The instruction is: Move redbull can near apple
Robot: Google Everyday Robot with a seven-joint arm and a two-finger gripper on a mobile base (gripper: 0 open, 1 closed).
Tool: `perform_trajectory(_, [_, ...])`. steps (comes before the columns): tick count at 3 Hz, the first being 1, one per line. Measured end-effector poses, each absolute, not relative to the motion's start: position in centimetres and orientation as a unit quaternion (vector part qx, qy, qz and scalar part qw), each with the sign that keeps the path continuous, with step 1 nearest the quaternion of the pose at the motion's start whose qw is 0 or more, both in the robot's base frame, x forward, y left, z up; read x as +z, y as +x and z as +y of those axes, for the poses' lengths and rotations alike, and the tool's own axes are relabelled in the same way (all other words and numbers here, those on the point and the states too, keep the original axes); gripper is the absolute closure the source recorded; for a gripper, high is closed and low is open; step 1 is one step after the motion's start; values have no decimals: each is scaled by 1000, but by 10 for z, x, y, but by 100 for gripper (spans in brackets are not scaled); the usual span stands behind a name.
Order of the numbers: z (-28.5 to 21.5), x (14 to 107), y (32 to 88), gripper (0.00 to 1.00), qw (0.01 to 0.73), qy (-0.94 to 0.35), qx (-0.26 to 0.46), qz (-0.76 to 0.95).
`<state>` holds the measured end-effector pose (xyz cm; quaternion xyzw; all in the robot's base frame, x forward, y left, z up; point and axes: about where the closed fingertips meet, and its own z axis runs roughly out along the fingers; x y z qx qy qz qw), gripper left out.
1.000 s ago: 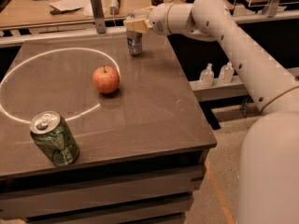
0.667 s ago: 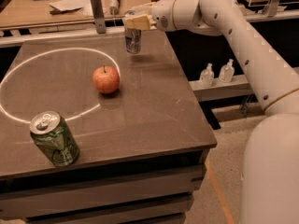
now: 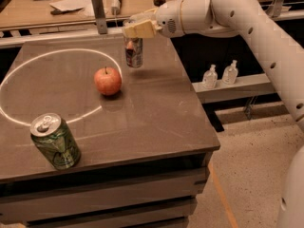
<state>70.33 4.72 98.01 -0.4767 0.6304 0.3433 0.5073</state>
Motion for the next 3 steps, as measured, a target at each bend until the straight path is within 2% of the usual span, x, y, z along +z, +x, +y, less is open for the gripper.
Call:
perform_trajectory(1, [57, 966, 677, 89, 491, -484, 355, 631])
perform_trajectory(3, [66, 939, 660, 42, 496, -497, 349, 621])
